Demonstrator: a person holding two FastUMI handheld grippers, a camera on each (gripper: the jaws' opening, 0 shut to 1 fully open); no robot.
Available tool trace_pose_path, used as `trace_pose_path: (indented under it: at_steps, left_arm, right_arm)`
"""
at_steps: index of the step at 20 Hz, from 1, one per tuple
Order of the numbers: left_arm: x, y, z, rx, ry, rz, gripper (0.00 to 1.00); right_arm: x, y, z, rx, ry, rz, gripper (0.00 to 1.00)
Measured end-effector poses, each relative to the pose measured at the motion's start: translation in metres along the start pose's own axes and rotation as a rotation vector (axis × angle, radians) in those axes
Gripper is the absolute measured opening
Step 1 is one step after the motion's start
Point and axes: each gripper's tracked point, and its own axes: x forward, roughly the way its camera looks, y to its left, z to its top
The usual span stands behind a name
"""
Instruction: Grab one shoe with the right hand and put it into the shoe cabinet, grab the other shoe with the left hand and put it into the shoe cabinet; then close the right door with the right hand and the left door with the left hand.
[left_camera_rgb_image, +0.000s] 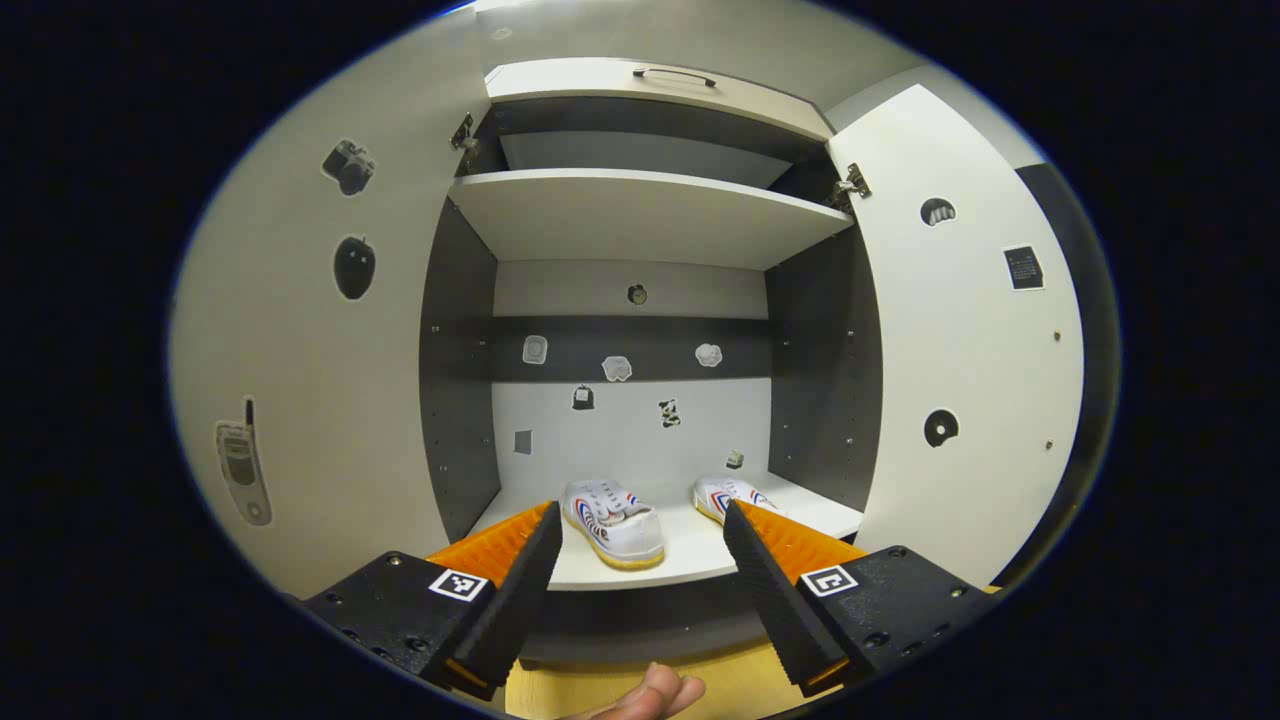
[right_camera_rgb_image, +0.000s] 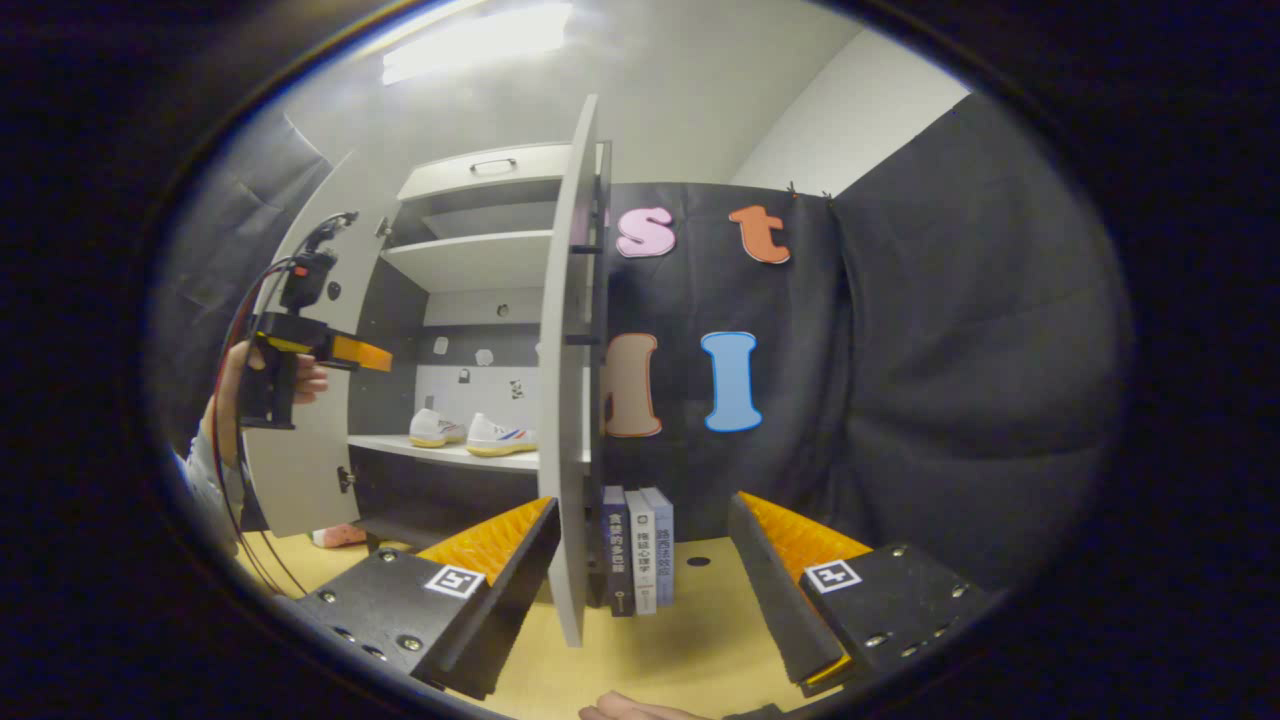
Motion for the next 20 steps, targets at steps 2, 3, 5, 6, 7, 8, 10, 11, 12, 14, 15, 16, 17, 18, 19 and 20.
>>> trace_pose_path:
  at_steps: [2, 3, 5, 6, 7, 8, 10, 11, 12, 14, 15, 16, 17, 18, 19, 20]
  left_arm:
    - [-0.016, -0.002, -0.007, -0.01, 0.008, -0.033, 0.98]
    - [-0.025, 0.001, -0.011, -0.022, 0.009, -0.037, 0.98]
    - [-0.044, 0.004, -0.023, -0.049, 0.015, -0.053, 0.98]
    - [-0.056, 0.006, -0.024, -0.066, 0.011, -0.066, 0.98]
    - [-0.068, 0.007, -0.026, -0.081, 0.009, -0.084, 0.98]
    - [-0.077, 0.008, -0.032, -0.089, 0.016, -0.104, 0.98]
    - [-0.09, -0.001, -0.041, -0.091, 0.027, -0.166, 0.93]
    - [-0.095, -0.002, -0.046, -0.085, 0.043, -0.186, 0.96]
    - [-0.099, -0.003, -0.047, -0.07, 0.046, -0.199, 0.96]
    - [-0.106, -0.004, -0.044, -0.037, 0.025, -0.216, 0.96]
    - [-0.11, -0.003, -0.041, -0.024, 0.007, -0.22, 0.96]
    - [-0.115, -0.003, -0.038, -0.013, -0.009, -0.224, 0.96]
    - [-0.121, -0.003, -0.038, -0.006, -0.017, -0.232, 0.96]
    - [-0.126, -0.004, -0.038, -0.003, -0.019, -0.244, 0.96]
    - [-0.131, -0.005, -0.04, -0.001, -0.014, -0.256, 0.95]
    - [-0.136, -0.005, -0.042, -0.001, -0.008, -0.268, 0.96]
  right_arm:
    - [0.004, -0.022, -0.002, -0.03, 0.024, -0.027, 0.98]
    - [0.008, -0.033, -0.002, -0.047, 0.032, -0.037, 1.0]
    - [0.018, -0.055, 0.003, -0.038, 0.045, -0.048, 1.0]
    - [0.025, -0.061, 0.007, -0.017, 0.049, -0.037, 1.0]
    - [0.035, -0.07, 0.011, 0.012, 0.06, -0.032, 1.0]
    - [0.045, -0.078, 0.018, 0.034, 0.062, -0.016, 1.0]
    - [0.063, -0.097, 0.028, 0.044, 0.078, -0.012, 1.0]
    - [0.074, -0.11, 0.036, 0.041, 0.086, -0.033, 1.0]
    - [0.085, -0.12, 0.045, 0.033, 0.086, -0.028, 1.0]
    - [0.106, -0.13, 0.062, 0.023, 0.079, 0.001, 1.0]
    - [0.116, -0.137, 0.067, 0.03, 0.083, 0.007, 1.0]
    - [0.125, -0.144, 0.073, 0.043, 0.09, 0.004, 1.0]
    - [0.133, -0.151, 0.079, 0.064, 0.093, -0.004, 1.0]
    - [0.141, -0.154, 0.087, 0.081, 0.092, -0.005, 1.0]
    - [0.148, -0.155, 0.095, 0.098, 0.084, -0.006, 1.0]
    - [0.155, -0.152, 0.102, 0.122, 0.076, 0.002, 1.0]
